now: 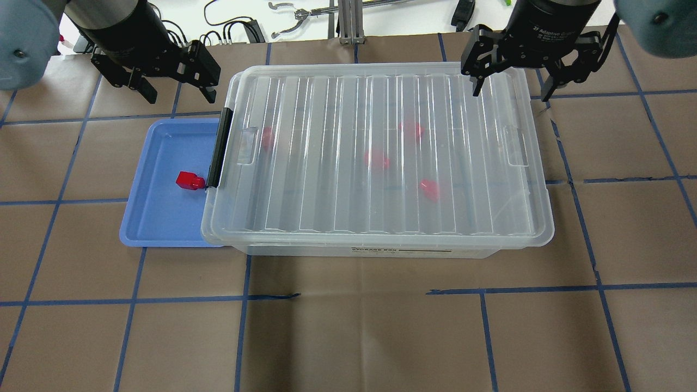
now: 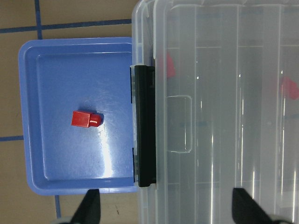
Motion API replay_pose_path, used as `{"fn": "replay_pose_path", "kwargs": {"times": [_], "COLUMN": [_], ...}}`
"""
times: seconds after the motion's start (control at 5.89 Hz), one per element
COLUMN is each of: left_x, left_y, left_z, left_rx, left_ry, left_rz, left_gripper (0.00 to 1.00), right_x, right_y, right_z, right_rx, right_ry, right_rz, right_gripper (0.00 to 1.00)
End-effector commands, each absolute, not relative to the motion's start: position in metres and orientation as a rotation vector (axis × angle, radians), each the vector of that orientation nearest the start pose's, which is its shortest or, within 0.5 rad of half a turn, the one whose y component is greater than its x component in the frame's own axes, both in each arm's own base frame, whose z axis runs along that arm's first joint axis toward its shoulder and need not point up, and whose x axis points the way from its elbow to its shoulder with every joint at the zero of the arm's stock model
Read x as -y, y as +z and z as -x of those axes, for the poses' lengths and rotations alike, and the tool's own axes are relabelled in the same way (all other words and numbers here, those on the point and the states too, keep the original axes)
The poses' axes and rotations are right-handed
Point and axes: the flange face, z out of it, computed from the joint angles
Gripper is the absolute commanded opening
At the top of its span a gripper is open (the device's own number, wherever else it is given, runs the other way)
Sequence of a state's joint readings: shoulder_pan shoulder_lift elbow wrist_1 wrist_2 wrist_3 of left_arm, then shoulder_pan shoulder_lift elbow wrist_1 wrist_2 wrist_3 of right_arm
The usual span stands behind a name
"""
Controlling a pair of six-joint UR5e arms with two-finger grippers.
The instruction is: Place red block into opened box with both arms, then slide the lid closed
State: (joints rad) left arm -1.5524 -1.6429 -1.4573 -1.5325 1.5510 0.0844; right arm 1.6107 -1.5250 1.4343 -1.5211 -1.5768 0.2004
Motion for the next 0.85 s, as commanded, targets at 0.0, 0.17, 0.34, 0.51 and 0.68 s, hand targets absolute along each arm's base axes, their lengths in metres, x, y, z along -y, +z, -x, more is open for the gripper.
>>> {"fn": "replay_pose_path", "kwargs": {"times": [0.0,0.17,0.34,0.51,0.68], "left_x": [0.5322,0.5334,0.5334,0.5334,0.5338], "left_y": [0.5113,0.5099,0.5099,0.5099,0.5083], "left_z": [0.1257,0.1256,0.1256,0.1256,0.1256], "left_rx": [-3.155,-3.155,-3.155,-3.155,-3.155], "left_ry": [-0.128,-0.125,-0.125,-0.125,-0.12], "left_rz": [-0.105,-0.105,-0.105,-0.105,-0.105], "left_gripper": [0.98,0.98,0.98,0.98,0.98], "right_x": [0.5041,0.5041,0.504,0.5055,0.511], "right_y": [0.531,0.531,0.5303,0.5298,0.5262], "right_z": [-0.1529,-0.1529,-0.1529,-0.153,-0.1469], "right_rx": [-3.131,-3.132,-3.132,-3.132,-3.133], "right_ry": [-0.068,-0.068,-0.066,-0.068,-0.071], "right_rz": [-0.255,-0.253,-0.253,-0.243,-0.239], "right_gripper": [1.0,1.0,1.0,1.0,1.0]}}
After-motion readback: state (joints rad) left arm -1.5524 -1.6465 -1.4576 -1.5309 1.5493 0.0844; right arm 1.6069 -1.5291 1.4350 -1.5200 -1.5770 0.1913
